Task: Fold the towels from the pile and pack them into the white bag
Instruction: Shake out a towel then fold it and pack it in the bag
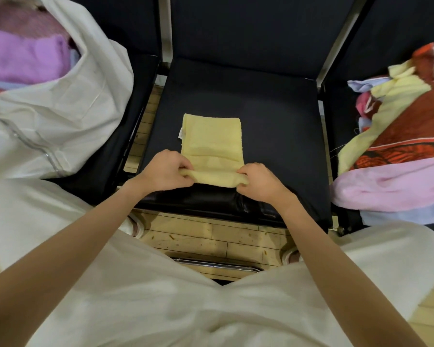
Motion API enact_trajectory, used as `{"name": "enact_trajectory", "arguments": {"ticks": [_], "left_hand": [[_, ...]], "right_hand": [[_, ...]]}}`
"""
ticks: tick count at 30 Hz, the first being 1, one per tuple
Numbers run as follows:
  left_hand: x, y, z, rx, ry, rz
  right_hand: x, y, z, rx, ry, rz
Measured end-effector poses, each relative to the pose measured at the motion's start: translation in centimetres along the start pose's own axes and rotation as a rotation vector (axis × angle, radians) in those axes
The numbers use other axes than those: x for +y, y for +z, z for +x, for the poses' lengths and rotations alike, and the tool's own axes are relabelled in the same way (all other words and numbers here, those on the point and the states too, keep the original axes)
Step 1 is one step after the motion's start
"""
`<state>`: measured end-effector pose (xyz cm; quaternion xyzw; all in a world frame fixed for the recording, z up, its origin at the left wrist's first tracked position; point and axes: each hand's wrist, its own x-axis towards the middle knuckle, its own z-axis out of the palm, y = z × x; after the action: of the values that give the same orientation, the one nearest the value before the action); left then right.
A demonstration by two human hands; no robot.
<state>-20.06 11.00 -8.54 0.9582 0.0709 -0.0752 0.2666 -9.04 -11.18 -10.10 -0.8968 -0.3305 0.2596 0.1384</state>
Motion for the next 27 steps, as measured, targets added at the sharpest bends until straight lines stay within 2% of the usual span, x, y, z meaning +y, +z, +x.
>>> {"name": "enact_trajectory", "arguments": {"ticks": [3,7,10,13,15,17,20,27], "left_hand": [[-0.2,-0.8,-1.3,-0.002,-0.041,-0.162],[0.0,-1.3,-2.6,0.079,-0.143,-0.573],[0.2,-1.1,-2.3,0.119,-0.314,-0.84],[0.2,-0.8,-1.6,0.138,-0.509,-1.063],[0.1,-0.5,-1.3,0.17,-0.567,-1.136],[-0.2,-0.4,-1.2,0.185,-0.556,-1.144],[-0.4,-0.1,-0.9,0.168,-0.475,-1.026],[-0.6,1.5,0.9,0.302,-0.436,-0.719]], "right_hand": [[0.1,-0.6,-1.2,0.026,0.023,0.215],[-0.7,-1.5,-2.7,0.055,0.067,0.608],[-1.8,-1.2,-2.7,0.099,0.155,0.93],[-2.4,-0.6,-1.2,0.151,0.337,1.062],[-2.4,-0.2,-0.6,0.186,0.398,1.113],[-1.9,0.0,-0.3,0.193,0.353,1.11],[-1.3,0.2,0.3,0.127,0.262,0.981],[-1.3,1.9,2.4,0.188,0.284,0.55]]}}
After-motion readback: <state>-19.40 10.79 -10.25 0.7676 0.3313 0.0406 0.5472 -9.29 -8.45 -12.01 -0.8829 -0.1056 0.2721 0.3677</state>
